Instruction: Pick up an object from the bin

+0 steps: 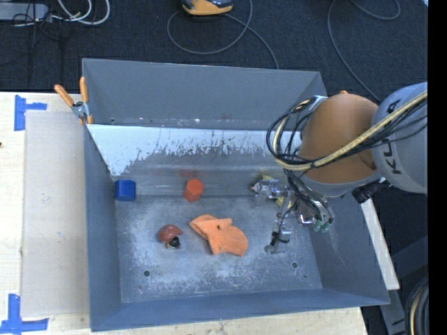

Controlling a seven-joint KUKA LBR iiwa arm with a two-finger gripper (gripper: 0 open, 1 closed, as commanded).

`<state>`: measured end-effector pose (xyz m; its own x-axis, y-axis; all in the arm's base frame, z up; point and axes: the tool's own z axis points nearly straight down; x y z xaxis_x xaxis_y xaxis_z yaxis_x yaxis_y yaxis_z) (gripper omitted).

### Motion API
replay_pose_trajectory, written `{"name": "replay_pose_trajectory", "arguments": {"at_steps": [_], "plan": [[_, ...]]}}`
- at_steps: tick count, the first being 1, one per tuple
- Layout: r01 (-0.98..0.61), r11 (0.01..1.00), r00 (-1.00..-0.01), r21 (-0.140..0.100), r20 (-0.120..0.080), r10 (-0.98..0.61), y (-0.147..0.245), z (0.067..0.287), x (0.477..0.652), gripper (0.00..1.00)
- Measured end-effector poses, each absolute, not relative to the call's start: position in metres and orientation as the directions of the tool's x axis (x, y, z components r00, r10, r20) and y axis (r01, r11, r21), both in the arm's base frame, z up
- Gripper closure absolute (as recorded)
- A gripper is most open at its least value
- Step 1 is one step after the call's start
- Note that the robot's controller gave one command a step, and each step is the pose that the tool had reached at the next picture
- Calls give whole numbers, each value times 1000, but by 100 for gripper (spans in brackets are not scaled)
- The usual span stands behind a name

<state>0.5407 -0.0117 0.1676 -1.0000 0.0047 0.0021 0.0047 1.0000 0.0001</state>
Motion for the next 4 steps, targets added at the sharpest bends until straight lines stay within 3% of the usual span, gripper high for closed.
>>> {"name": "replay_pose_trajectory", "arguments": {"at_steps": [1, 2, 3, 4], "plan": [[23, 1000, -1000, 0, 1, 23, 38, 113, 514, 0], [112, 994, -994, 0, 4, 112, 53, 99, 525, 100], [119, 993, -993, 0, 3, 119, 50, 102, 528, 0], [118, 993, -993, 0, 3, 118, 50, 102, 528, 0]]}}
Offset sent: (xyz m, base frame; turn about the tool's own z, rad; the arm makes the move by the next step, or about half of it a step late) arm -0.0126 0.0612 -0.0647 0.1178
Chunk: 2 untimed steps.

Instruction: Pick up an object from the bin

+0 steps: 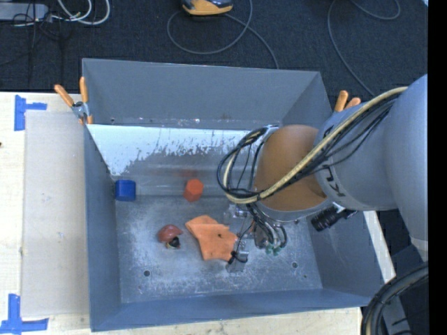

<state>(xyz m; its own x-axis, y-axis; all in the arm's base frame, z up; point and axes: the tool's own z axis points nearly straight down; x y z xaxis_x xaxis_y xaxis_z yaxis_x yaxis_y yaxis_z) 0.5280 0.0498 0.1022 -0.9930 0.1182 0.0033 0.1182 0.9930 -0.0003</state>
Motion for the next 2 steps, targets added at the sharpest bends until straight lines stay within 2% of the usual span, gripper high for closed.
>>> {"name": "replay_pose_trajectory", "arguments": {"at_steps": [1, 2], "plan": [[117, 993, -993, 0, 4, 117, 50, 102, 528, 0], [33, 999, -999, -1, 12, 33, 45, 151, 514, 0]]}}
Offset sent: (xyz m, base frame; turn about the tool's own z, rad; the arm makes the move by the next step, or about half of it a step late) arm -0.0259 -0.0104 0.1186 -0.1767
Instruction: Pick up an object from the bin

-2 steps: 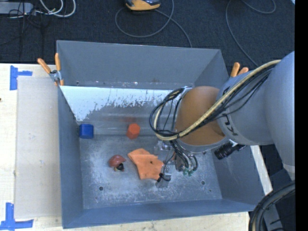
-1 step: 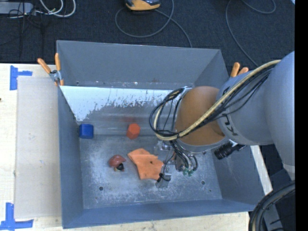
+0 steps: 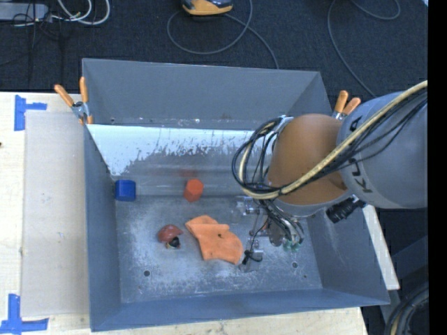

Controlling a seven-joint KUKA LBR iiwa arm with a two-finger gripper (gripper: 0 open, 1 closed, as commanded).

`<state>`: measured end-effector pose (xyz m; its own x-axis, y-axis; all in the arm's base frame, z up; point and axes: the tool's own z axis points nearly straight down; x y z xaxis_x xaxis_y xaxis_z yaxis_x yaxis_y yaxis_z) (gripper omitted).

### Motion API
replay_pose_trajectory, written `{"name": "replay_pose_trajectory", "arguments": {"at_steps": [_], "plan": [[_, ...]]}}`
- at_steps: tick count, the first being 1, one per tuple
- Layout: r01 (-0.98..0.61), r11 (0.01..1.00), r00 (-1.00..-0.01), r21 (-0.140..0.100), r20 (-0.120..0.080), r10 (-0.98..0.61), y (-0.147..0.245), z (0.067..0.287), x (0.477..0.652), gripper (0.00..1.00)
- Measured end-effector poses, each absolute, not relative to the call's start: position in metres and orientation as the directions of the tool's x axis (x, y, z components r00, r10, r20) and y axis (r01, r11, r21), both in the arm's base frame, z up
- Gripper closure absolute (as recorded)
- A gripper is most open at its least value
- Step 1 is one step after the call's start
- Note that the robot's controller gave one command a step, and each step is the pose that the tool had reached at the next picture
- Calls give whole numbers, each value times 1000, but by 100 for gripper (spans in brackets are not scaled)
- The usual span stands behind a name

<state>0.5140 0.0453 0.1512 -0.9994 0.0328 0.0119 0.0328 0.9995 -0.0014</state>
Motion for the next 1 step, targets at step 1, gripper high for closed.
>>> {"name": "replay_pose_trajectory", "arguments": {"at_steps": [1], "plan": [[-178, 984, -984, -1, -10, -178, 63, 144, 518, 0]]}}
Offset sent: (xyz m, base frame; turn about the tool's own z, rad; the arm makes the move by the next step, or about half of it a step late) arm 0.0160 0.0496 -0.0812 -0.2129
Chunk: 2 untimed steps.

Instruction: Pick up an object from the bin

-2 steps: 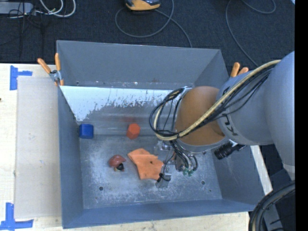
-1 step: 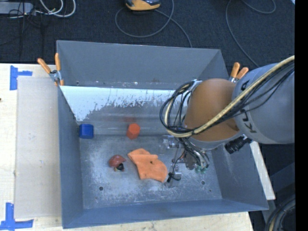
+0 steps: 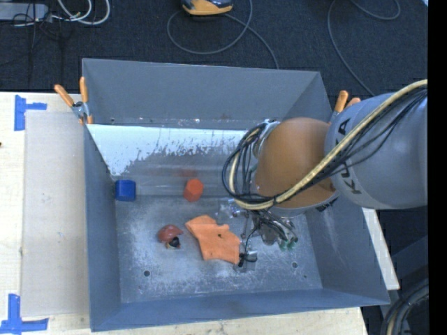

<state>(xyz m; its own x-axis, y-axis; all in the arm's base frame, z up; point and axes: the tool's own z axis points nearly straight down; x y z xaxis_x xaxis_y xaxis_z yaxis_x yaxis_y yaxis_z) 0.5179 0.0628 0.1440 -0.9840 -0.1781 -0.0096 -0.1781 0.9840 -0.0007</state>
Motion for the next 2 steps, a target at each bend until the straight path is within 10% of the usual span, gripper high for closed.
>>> {"name": "replay_pose_trajectory", "arguments": {"at_steps": [1, 2], "plan": [[-325, 946, -946, 3, 9, -325, 80, 99, 522, 0], [-81, 997, -997, 1, -2, -81, 93, 78, 521, 0]]}}
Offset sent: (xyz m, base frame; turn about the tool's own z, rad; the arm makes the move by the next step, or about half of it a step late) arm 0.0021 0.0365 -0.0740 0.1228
